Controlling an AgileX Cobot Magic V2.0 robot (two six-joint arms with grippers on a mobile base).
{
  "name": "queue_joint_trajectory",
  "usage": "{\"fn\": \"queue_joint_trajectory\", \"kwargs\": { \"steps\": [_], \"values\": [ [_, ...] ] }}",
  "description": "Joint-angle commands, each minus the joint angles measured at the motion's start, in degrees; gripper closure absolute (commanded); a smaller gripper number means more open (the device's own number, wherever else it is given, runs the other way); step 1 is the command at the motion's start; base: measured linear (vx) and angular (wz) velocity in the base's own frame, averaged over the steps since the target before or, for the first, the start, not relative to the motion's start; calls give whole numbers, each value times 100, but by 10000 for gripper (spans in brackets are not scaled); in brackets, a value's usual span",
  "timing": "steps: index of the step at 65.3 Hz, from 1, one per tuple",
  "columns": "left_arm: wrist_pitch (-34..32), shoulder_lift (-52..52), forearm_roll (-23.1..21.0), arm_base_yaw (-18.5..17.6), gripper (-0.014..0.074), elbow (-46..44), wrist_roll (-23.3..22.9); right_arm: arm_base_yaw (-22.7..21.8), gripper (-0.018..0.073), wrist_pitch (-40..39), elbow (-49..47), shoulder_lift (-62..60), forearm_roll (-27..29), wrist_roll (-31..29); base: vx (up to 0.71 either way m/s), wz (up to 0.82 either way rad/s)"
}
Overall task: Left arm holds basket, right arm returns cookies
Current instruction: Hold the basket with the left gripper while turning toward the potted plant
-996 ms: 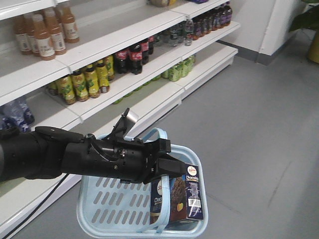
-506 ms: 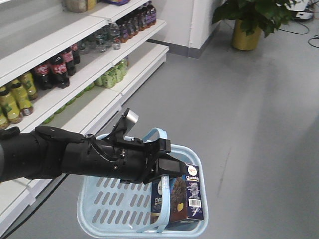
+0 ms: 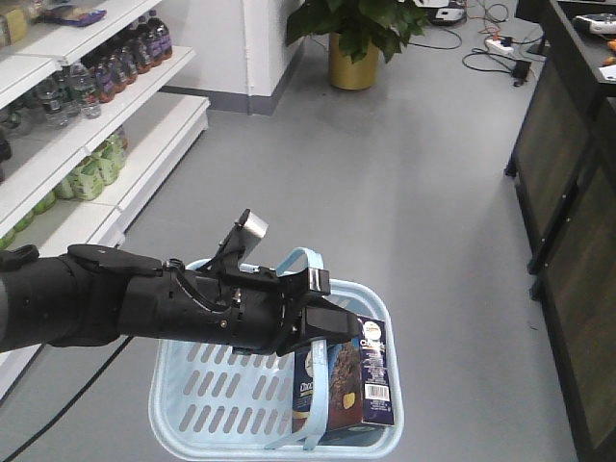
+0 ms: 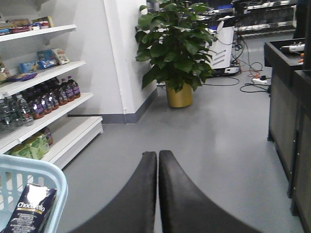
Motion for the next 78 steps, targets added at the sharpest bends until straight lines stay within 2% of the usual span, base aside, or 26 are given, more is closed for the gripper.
{"fn": "queue_joint_trajectory", "kwargs": {
  "steps": [1, 39, 78],
  "values": [
    [335, -298, -504, -7, 603, -164, 58, 0, 567, -447, 14, -70, -14, -6, 10, -39],
    [335, -298, -504, -7, 603, -164, 58, 0, 567, -447, 14, -70, -14, -6, 10, -29],
    [335, -298, -504, -7, 603, -164, 58, 0, 567, -447, 14, -70, -14, -6, 18, 1]
  ]
}}
